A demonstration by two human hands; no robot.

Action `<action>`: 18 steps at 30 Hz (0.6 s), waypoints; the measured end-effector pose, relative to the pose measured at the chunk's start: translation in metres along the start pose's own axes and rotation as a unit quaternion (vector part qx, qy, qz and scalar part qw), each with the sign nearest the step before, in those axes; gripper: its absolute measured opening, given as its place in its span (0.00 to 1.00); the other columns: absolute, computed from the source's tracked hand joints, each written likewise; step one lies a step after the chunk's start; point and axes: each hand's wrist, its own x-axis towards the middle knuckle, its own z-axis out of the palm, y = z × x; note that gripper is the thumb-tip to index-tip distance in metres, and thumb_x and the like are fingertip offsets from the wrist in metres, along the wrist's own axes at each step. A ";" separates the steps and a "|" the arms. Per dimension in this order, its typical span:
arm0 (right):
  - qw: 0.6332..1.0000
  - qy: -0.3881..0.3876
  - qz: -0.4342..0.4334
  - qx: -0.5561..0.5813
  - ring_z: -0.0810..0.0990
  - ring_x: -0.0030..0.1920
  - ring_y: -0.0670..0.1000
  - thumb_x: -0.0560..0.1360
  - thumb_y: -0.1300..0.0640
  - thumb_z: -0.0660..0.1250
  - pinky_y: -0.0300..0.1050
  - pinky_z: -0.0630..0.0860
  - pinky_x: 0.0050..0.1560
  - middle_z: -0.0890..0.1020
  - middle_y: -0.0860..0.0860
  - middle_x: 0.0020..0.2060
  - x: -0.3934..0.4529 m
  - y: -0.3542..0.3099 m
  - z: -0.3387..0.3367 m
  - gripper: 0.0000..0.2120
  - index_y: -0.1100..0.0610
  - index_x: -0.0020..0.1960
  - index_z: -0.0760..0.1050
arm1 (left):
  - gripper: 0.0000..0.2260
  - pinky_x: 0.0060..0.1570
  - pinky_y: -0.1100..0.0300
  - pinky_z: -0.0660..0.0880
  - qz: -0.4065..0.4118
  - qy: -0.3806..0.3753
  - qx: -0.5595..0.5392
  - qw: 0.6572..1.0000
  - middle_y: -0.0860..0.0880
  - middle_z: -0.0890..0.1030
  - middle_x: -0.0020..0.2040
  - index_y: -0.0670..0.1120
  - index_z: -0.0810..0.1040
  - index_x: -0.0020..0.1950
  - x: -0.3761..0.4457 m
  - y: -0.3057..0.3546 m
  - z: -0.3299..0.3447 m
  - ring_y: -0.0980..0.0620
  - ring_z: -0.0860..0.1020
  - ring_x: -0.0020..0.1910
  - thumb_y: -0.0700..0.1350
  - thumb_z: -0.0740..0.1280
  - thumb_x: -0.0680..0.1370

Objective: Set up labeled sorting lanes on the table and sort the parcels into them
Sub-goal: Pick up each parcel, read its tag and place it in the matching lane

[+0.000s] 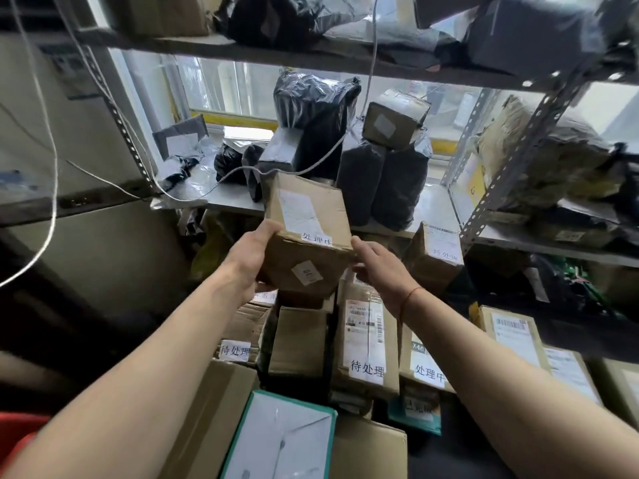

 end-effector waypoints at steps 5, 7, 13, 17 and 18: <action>0.986 -0.055 0.087 0.127 0.81 0.63 0.62 0.80 0.37 0.69 0.68 0.79 0.63 0.80 0.56 0.64 -0.031 -0.013 -0.005 0.23 0.50 0.68 0.73 | 0.23 0.57 0.33 0.80 -0.049 -0.047 -0.020 0.998 0.41 0.88 0.52 0.50 0.85 0.58 -0.035 -0.002 -0.009 0.37 0.84 0.57 0.66 0.69 0.73; 0.982 -0.061 0.105 0.146 0.81 0.62 0.64 0.79 0.39 0.71 0.71 0.79 0.62 0.79 0.57 0.64 -0.043 -0.011 -0.015 0.23 0.50 0.69 0.72 | 0.23 0.58 0.30 0.78 -0.057 -0.067 -0.007 0.996 0.41 0.87 0.52 0.50 0.86 0.54 -0.047 -0.006 -0.009 0.36 0.85 0.55 0.67 0.67 0.74; 0.981 -0.035 0.102 0.161 0.78 0.64 0.64 0.72 0.40 0.73 0.77 0.76 0.58 0.77 0.56 0.65 -0.079 -0.002 -0.036 0.27 0.48 0.67 0.72 | 0.23 0.55 0.38 0.75 -0.031 -0.116 0.025 0.992 0.45 0.87 0.41 0.51 0.83 0.60 -0.085 -0.017 0.008 0.38 0.85 0.45 0.66 0.61 0.79; 0.978 -0.008 0.066 0.195 0.78 0.62 0.61 0.76 0.46 0.72 0.72 0.79 0.55 0.77 0.56 0.63 -0.104 0.005 -0.048 0.23 0.49 0.68 0.71 | 0.22 0.52 0.45 0.75 0.005 -0.119 0.014 0.993 0.44 0.87 0.44 0.49 0.84 0.61 -0.106 -0.022 0.021 0.44 0.83 0.45 0.63 0.64 0.80; 0.977 -0.003 0.059 0.207 0.78 0.63 0.61 0.74 0.46 0.73 0.70 0.80 0.54 0.77 0.56 0.63 -0.110 0.008 -0.052 0.24 0.48 0.68 0.71 | 0.20 0.55 0.44 0.77 0.010 -0.122 0.002 0.992 0.42 0.88 0.47 0.48 0.85 0.62 -0.112 -0.021 0.026 0.44 0.84 0.46 0.61 0.65 0.81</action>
